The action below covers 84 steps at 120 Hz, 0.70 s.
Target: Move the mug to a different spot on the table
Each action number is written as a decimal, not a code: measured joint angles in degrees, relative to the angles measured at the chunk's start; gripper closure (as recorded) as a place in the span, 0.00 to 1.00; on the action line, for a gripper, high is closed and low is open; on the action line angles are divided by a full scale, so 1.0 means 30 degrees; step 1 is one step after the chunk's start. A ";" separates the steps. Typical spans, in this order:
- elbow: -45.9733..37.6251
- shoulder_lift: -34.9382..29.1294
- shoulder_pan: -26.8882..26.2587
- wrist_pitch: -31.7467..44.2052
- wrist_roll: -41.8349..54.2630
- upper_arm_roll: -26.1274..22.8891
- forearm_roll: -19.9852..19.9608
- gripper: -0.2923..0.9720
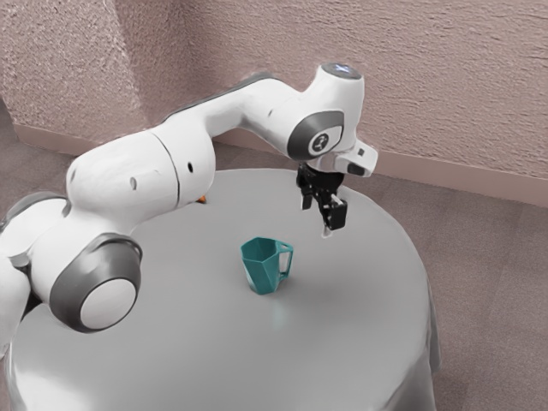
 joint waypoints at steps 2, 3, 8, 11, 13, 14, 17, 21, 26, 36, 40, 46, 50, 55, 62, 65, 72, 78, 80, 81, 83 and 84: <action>0.0283 0.0295 0.0114 -0.0150 0.0066 -0.0030 0.0042 0.26; 0.0473 0.0460 0.0167 -0.0235 0.0098 -0.0041 0.0062 0.26; 0.1389 0.1221 0.0347 -0.0727 0.0252 -0.0078 0.0144 0.26; 0.2004 0.1701 0.0425 -0.1096 0.0337 -0.0084 0.0187 0.26; 0.2391 0.2001 0.0498 -0.1357 0.0390 -0.0092 0.0207 0.26; 0.2569 0.2140 0.0532 -0.1488 0.0416 -0.0095 0.0216 0.26; 0.3098 0.2546 0.0629 -0.1889 0.0490 -0.0096 0.0242 0.26; 0.3748 0.3054 0.0712 -0.2423 0.0584 -0.0082 0.0274 0.26; 0.4469 0.3675 0.0834 -0.3103 0.0692 -0.0051 0.0371 0.27; 0.6091 0.4906 0.0935 -0.4458 0.0886 -0.0021 0.0636 0.27; 0.6546 0.5255 0.0953 -0.4994 0.0942 -0.0010 0.0706 0.27; 0.6935 0.5611 0.1014 -0.5679 0.1018 -0.0001 0.0785 0.27; 0.7221 0.5818 0.1034 -0.6047 0.1066 0.0002 0.0852 0.28; 0.7485 0.6009 0.1045 -0.6423 0.1123 -0.0007 0.0947 0.29; 0.7634 0.6131 0.1056 -0.6759 0.1214 -0.0026 0.1143 0.31; 0.7648 0.6154 0.1055 -0.6789 0.1280 -0.0033 0.1257 0.32; 0.7612 0.6186 0.1055 -0.6662 0.1481 -0.0045 0.1483 0.33; 0.7545 0.6194 0.1072 -0.6557 0.1642 -0.0050 0.1614 0.35; 0.7527 0.6202 0.1076 -0.6520 0.1693 -0.0051 0.1646 0.35; 0.7520 0.6209 0.1077 -0.6499 0.1718 -0.0052 0.1663 0.36; 0.7509 0.6224 0.1079 -0.6458 0.1767 -0.0056 0.1691 0.36; 0.7505 0.6240 0.1080 -0.6438 0.1791 -0.0056 0.1702 0.37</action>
